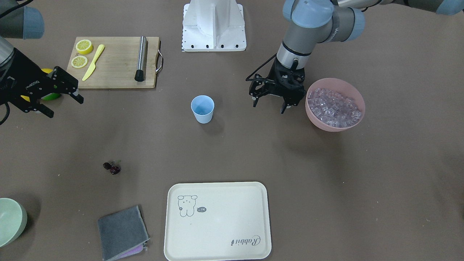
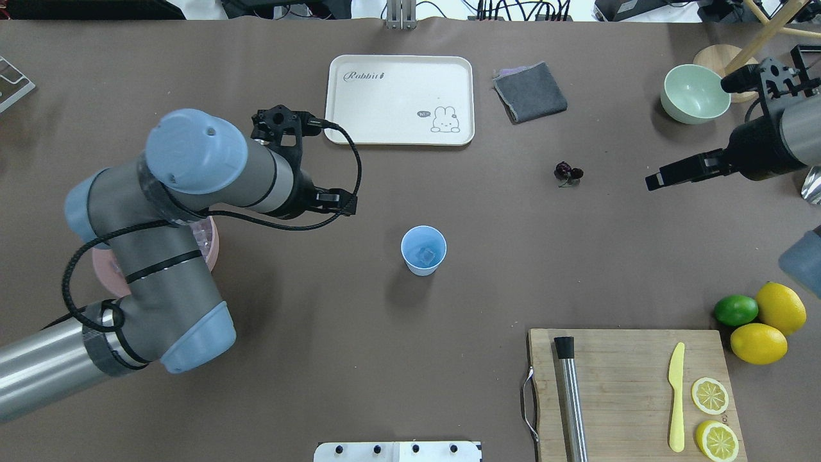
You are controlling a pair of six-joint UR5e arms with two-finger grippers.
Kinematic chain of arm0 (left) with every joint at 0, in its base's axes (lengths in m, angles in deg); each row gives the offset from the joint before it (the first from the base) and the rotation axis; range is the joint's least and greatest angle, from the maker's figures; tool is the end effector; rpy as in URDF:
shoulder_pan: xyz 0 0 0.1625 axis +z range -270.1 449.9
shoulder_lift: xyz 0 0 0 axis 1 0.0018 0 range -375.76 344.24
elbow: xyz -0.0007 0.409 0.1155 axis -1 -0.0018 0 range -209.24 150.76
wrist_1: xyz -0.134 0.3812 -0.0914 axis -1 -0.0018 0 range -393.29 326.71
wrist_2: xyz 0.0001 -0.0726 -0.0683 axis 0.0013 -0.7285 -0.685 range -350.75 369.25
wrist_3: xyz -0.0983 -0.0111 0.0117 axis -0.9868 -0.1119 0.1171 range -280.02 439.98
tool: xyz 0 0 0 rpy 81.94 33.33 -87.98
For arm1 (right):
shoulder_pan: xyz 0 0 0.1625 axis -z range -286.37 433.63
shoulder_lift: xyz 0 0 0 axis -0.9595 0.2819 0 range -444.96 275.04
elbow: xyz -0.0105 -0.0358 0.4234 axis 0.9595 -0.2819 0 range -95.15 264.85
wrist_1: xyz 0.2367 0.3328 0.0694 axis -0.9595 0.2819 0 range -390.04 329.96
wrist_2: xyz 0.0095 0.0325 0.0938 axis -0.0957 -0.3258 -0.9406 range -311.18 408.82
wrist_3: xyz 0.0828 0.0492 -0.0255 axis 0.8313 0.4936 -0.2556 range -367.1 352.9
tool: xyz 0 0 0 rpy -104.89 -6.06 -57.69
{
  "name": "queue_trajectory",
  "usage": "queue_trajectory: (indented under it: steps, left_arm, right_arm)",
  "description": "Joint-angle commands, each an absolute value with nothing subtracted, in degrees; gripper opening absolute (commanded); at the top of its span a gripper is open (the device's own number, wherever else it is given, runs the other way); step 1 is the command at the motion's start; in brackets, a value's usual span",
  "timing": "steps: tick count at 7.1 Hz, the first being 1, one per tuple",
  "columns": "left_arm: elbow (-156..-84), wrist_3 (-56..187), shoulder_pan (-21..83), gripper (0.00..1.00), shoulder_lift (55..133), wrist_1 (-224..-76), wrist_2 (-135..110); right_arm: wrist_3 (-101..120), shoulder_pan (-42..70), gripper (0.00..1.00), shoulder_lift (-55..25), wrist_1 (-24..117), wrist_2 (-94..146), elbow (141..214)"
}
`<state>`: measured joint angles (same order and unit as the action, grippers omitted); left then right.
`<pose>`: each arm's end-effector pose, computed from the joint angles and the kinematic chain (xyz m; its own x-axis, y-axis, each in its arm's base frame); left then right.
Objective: Put ice and cherries in cup
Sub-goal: 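Drop the cube into the cup with left gripper while right gripper nears cherries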
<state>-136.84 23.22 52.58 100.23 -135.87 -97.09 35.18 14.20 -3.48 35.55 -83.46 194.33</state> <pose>0.4175 -0.4506 0.2444 0.5872 0.2138 -0.7807 0.0884 0.9418 0.3244 -0.2118 -0.4887 0.3647 0.4795 -0.2646 0.8367 -0.0166 0.9505 0.3102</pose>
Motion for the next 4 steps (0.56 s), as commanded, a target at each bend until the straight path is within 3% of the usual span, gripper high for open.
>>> queue_trajectory:
  steps: [1,3,4]
  left_arm:
    - [-143.29,25.14,48.87,0.91,95.26,-129.67,-97.80]
    - [-150.76,30.14,46.75,0.91,86.07,-127.59,-98.06]
    - [-150.96,28.58,46.48,0.91,84.10,-127.60,-99.54]
  right_arm:
    - [35.17,15.43,0.99,-7.69,39.21,-81.01,192.18]
    - [35.26,16.58,0.99,-8.58,39.21,-79.42,190.85]
    - [35.26,16.67,0.99,-8.58,39.21,-79.41,190.84]
